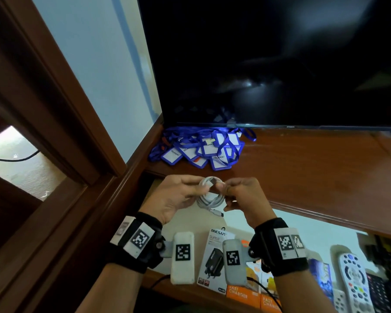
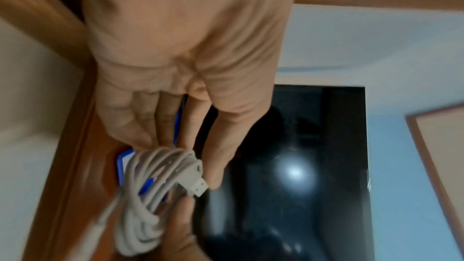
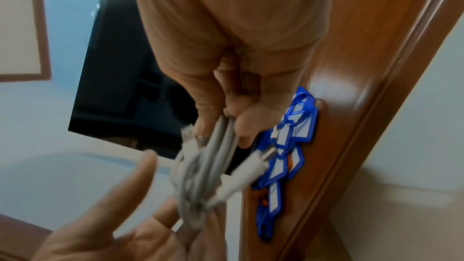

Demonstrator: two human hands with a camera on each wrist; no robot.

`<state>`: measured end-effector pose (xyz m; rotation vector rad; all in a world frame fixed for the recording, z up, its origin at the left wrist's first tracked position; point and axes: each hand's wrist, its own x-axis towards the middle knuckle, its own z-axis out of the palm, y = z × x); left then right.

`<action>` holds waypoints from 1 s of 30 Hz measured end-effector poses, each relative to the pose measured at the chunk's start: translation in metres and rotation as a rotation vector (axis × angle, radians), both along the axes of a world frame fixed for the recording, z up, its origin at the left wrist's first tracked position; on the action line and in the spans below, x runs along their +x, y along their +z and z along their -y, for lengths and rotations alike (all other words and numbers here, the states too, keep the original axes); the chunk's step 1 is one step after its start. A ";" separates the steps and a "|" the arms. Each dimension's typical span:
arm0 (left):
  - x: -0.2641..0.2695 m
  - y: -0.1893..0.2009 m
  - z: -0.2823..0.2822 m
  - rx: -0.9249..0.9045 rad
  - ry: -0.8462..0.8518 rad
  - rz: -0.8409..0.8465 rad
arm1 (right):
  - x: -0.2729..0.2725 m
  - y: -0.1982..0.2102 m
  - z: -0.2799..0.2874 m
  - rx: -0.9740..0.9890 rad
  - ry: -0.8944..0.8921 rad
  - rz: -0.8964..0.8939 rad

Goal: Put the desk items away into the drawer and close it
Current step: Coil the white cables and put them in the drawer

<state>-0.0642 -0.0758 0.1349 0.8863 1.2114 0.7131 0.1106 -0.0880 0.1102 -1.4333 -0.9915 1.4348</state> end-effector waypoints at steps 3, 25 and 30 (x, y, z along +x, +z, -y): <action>0.002 -0.015 0.004 0.104 -0.083 -0.218 | 0.004 -0.010 0.003 -0.041 0.087 0.066; -0.082 -0.129 -0.071 0.300 -1.068 -1.207 | -0.016 -0.050 -0.096 -0.036 0.056 0.421; -0.082 -0.163 -0.074 0.440 -1.272 -1.300 | -0.029 -0.045 -0.135 0.049 0.080 0.523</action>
